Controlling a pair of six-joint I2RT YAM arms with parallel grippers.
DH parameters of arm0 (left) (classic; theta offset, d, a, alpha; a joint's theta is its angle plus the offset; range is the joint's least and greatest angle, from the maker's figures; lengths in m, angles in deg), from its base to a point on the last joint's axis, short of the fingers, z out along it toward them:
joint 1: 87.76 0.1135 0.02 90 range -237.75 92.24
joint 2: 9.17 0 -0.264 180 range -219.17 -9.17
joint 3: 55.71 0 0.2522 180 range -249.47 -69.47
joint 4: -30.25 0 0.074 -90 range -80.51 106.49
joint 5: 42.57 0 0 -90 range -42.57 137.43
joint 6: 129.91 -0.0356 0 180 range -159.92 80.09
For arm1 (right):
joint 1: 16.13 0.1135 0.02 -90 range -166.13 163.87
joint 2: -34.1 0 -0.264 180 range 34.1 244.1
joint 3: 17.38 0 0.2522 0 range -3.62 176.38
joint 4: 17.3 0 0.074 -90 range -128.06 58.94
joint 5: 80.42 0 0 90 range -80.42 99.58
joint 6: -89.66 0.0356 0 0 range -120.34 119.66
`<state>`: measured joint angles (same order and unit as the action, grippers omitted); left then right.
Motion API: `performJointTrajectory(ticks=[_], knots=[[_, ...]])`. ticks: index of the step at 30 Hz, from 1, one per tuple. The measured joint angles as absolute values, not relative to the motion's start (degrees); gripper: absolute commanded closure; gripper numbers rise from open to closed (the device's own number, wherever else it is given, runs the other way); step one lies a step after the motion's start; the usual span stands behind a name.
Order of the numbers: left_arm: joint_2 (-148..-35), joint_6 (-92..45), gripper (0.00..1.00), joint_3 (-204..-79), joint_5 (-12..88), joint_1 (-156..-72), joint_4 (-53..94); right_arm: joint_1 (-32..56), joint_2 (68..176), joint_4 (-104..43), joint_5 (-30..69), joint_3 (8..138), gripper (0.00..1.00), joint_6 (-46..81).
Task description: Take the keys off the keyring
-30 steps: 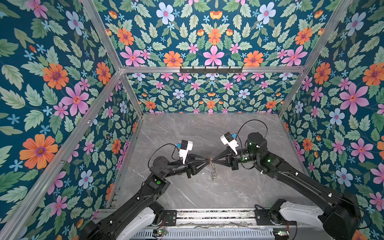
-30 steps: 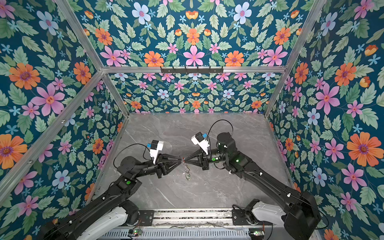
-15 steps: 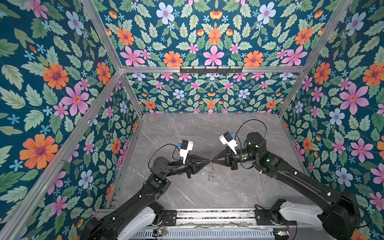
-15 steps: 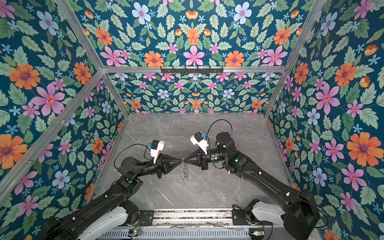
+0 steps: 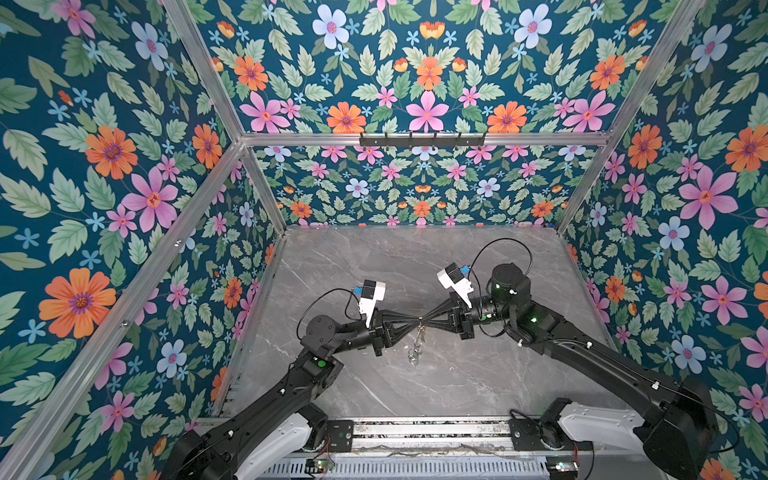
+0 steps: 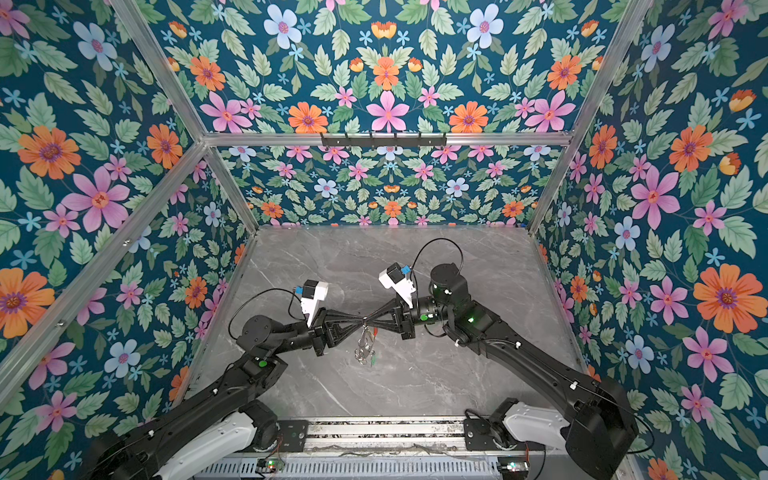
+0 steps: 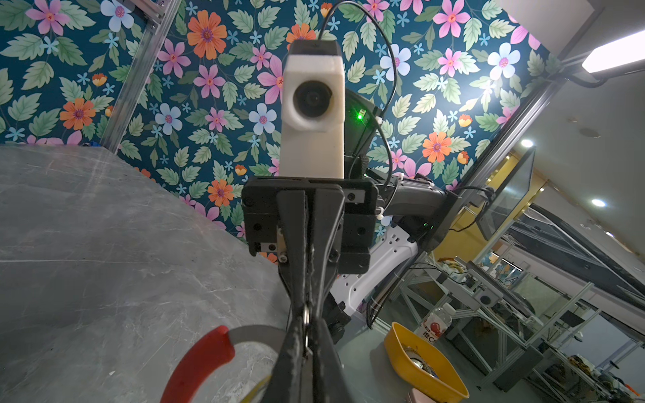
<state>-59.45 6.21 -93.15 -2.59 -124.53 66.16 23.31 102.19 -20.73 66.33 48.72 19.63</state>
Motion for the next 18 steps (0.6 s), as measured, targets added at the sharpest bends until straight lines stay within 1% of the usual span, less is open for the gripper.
performJointTrajectory(ticks=[3,10,11,15,18], knots=[[-59.45,6.41,1.0,-92.96,-2.45,-124.59,66.83,23.42,102.22,-20.23,66.35,48.72,1.0,19.7],[-59.26,7.55,1.0,-92.26,-1.01,-125.03,68.6,23.68,102.52,-18.83,66.24,48.68,1.0,21.01],[-58.95,7.64,1.0,-92.06,-0.49,-125.14,68.6,23.75,102.52,-18.39,66.09,48.55,0.95,21.62],[-56.66,6.8,1.0,-91.73,1.55,-125.4,67.14,24.28,102.09,-15.38,63.77,47.5,0.68,24.0],[-54.14,5.19,1.0,-91.73,3.53,-125.62,65.52,24.25,100.86,-12.84,61.26,45.99,0.55,26.6]])
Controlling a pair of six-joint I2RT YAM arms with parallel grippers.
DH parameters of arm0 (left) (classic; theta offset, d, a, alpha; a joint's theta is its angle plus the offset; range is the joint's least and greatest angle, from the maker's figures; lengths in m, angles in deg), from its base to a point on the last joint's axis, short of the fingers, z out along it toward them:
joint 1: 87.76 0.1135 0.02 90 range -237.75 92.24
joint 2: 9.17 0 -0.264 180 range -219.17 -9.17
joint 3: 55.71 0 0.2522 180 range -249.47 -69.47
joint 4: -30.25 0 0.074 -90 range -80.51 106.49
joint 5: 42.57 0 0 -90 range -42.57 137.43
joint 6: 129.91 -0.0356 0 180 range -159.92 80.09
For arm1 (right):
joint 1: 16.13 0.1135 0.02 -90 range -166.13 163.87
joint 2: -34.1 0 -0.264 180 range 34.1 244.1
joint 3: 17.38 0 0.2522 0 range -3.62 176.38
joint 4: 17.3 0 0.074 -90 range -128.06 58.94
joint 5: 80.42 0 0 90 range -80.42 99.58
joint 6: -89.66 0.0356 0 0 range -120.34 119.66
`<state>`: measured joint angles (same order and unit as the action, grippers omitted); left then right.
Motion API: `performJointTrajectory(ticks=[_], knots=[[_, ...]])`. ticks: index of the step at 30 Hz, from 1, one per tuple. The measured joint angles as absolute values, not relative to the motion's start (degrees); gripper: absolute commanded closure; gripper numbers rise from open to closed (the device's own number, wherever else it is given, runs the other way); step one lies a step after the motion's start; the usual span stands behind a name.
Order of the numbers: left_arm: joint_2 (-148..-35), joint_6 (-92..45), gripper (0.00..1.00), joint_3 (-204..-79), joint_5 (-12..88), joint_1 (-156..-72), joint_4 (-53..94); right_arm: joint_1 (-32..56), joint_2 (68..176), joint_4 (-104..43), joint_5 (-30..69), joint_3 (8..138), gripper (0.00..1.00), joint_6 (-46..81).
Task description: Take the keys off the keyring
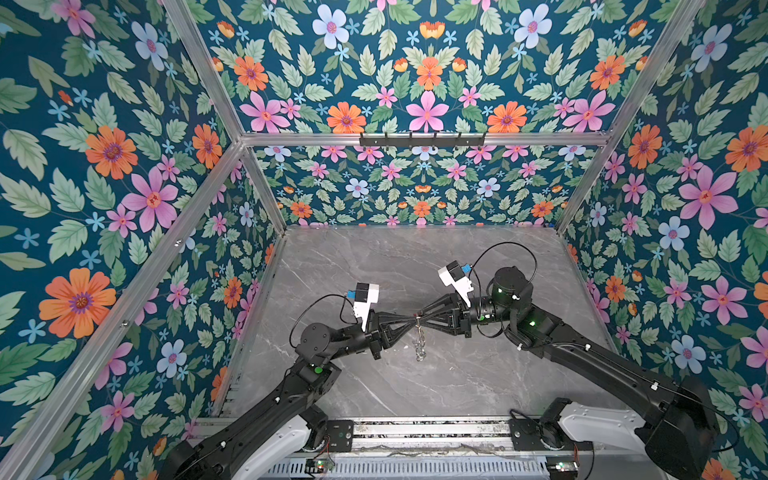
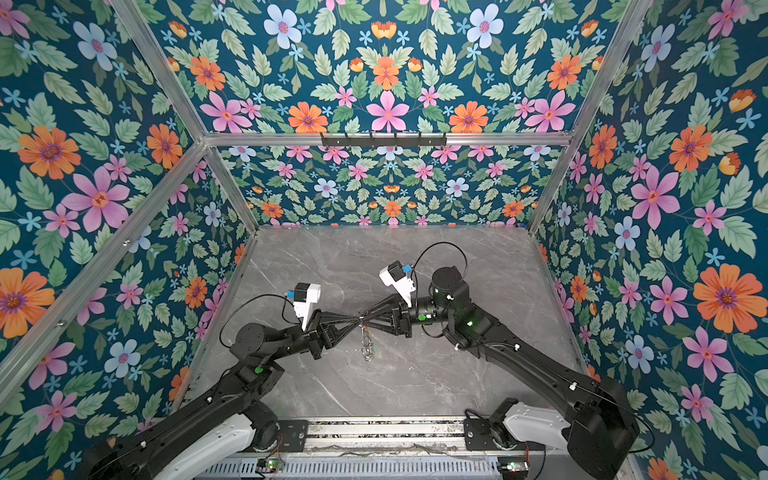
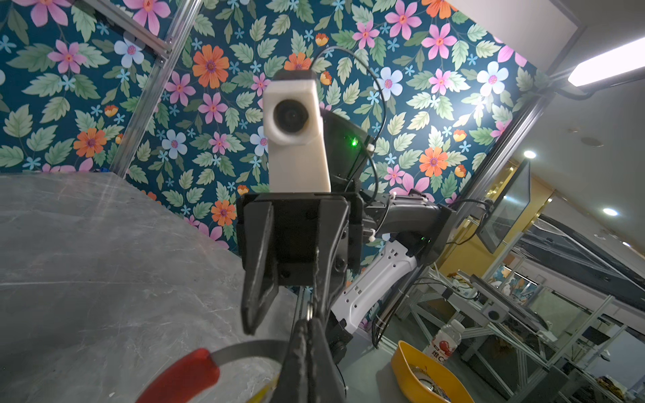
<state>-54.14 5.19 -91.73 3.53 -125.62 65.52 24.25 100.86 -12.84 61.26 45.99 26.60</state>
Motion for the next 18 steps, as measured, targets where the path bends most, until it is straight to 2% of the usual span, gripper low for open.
performJointTrajectory(ticks=[2,6,11,18], knots=[[-52.92,4.47,1.0,-91.78,4.76,-125.62,64.49,24.28,99.68,-11.42,59.14,45.2,0.48,28.0],[-51.52,3.35,1.0,-91.8,7.03,-125.71,62.83,24.76,96.29,-9.28,53.96,43.45,0.42,29.97],[-50.64,2.96,1.0,-91.91,9.06,-125.84,61.59,24.87,93.63,-7.51,48.21,40.74,0.41,32.64],[-49.4,2.0,1.0,-92.85,12.19,-126.63,58.94,25.06,92.42,-6.28,46.44,38.89,0.41,33.77]])
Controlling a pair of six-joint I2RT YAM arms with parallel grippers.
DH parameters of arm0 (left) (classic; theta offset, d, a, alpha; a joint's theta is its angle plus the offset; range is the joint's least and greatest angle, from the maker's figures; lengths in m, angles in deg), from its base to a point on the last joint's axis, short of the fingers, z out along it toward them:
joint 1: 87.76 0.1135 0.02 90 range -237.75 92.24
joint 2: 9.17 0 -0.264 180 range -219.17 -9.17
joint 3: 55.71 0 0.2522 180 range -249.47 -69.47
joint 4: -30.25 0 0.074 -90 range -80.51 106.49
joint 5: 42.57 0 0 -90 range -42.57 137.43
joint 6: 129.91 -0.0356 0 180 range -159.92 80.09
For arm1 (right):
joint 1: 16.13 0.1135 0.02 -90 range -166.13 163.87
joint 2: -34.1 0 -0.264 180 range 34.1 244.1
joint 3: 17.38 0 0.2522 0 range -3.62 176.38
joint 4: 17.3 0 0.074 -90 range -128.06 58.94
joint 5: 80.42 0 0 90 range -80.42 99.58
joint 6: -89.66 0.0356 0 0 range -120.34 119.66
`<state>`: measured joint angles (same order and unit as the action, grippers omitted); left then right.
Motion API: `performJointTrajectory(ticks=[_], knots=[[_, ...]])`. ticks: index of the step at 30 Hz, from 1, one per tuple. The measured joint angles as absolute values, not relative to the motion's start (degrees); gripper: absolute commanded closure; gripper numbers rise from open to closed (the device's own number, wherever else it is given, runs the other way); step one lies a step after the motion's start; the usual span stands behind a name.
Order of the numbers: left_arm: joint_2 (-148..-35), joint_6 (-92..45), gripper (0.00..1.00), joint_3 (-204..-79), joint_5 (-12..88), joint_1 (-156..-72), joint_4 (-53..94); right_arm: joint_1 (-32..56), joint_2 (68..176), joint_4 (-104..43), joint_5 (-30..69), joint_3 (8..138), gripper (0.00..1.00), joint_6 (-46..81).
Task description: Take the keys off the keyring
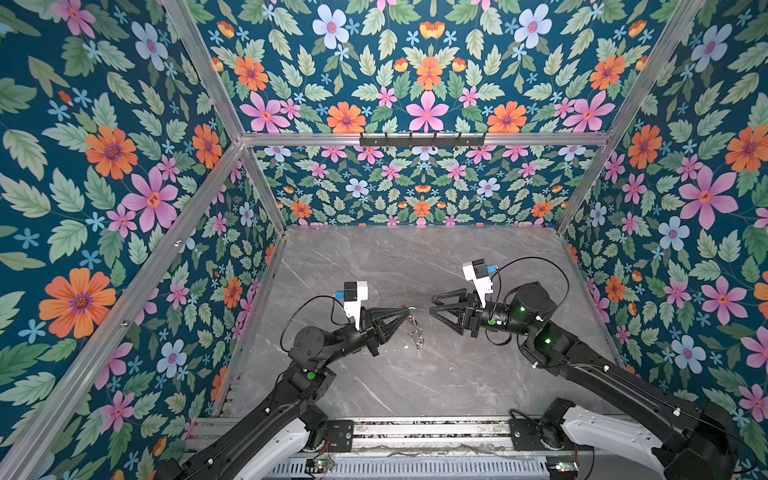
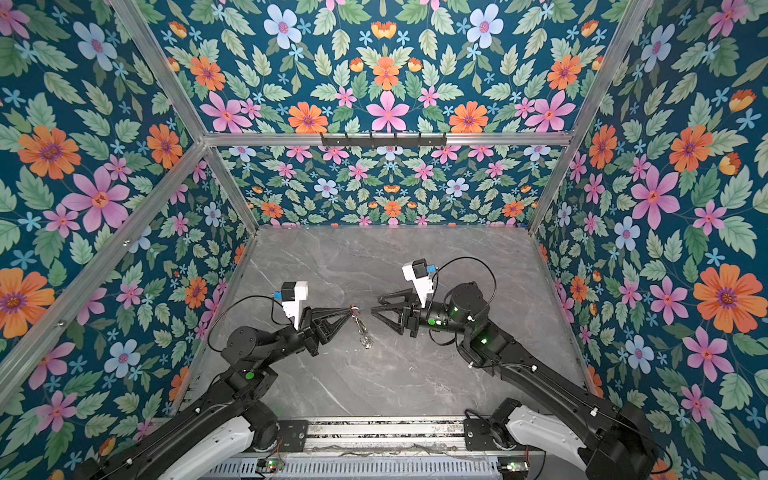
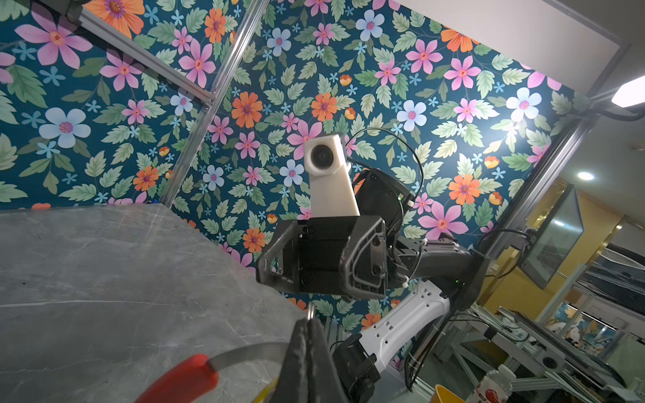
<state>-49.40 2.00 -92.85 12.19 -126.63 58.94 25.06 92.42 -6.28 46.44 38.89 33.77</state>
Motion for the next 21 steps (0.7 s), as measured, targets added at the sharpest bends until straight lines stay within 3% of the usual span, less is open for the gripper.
performJointTrajectory(ticks=[9,14,21], knots=[[-49.95,1.76,1.0,-91.08,13.17,-127.7,61.0,29.21,95.55,-4.62,46.05,39.54,0.5,33.44],[-51.3,3.37,1.0,-90.36,13.2,-127.98,65.57,33.61,97.39,-2.17,44.06,40.55,0.62,31.96],[-51.72,4.18,1.0,-88.5,14.29,-128.49,70.96,34.18,97.3,2.26,39.1,38.19,0.71,32.46]])
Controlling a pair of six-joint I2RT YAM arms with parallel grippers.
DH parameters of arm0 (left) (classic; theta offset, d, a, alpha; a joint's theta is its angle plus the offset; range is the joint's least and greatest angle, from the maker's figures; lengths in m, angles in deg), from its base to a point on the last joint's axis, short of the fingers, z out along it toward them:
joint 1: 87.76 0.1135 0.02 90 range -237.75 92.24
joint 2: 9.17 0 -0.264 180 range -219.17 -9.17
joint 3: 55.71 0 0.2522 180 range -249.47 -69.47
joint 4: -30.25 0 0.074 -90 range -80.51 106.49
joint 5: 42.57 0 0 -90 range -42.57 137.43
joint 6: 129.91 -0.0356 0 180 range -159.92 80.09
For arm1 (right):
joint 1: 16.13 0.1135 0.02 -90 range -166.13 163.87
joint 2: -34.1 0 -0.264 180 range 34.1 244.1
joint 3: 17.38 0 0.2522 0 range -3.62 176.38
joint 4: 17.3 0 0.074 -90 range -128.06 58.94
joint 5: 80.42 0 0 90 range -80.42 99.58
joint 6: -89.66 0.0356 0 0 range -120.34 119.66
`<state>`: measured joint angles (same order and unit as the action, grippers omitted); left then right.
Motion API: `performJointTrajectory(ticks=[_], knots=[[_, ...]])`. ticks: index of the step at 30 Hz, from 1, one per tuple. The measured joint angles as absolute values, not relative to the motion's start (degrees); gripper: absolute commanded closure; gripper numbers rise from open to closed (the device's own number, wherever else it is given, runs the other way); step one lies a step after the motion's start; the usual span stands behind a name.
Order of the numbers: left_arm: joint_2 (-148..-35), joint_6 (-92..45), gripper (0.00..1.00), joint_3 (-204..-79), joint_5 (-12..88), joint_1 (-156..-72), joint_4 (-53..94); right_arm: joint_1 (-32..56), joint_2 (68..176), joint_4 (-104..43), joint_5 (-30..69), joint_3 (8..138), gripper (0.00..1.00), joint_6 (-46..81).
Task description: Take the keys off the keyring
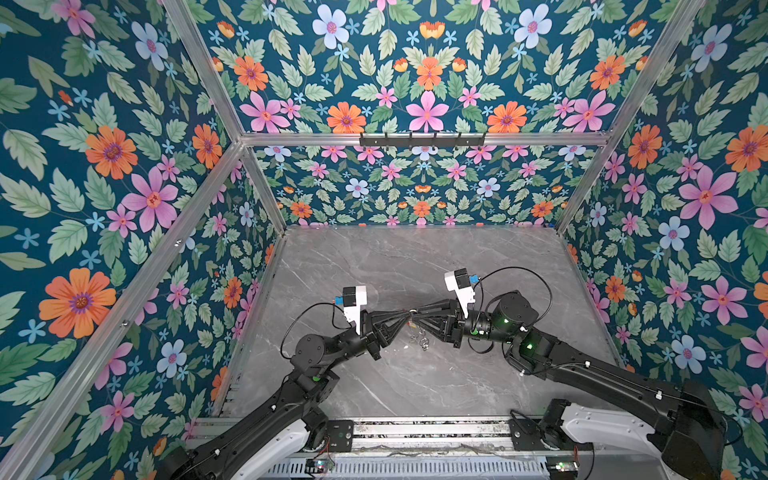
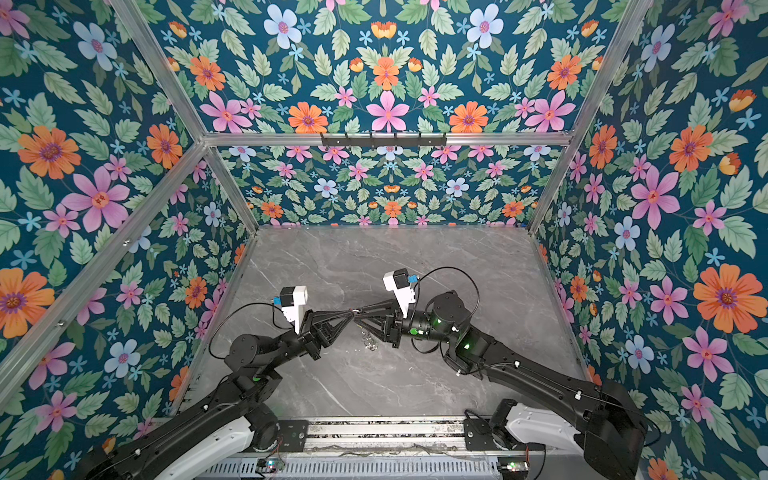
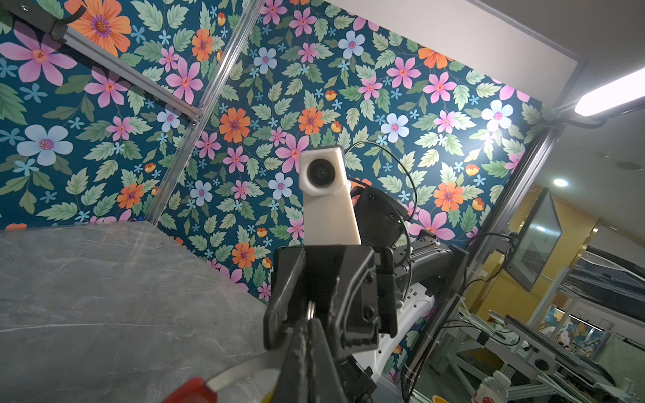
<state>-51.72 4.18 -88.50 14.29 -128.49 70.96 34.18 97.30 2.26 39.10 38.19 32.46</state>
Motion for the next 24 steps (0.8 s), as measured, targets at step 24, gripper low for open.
performJointTrajectory(ticks=[24], knots=[[-54.3,5.12,0.99,-88.67,16.32,-128.66,75.23,34.09,97.1,2.83,39.16,39.78,1.0,33.71]])
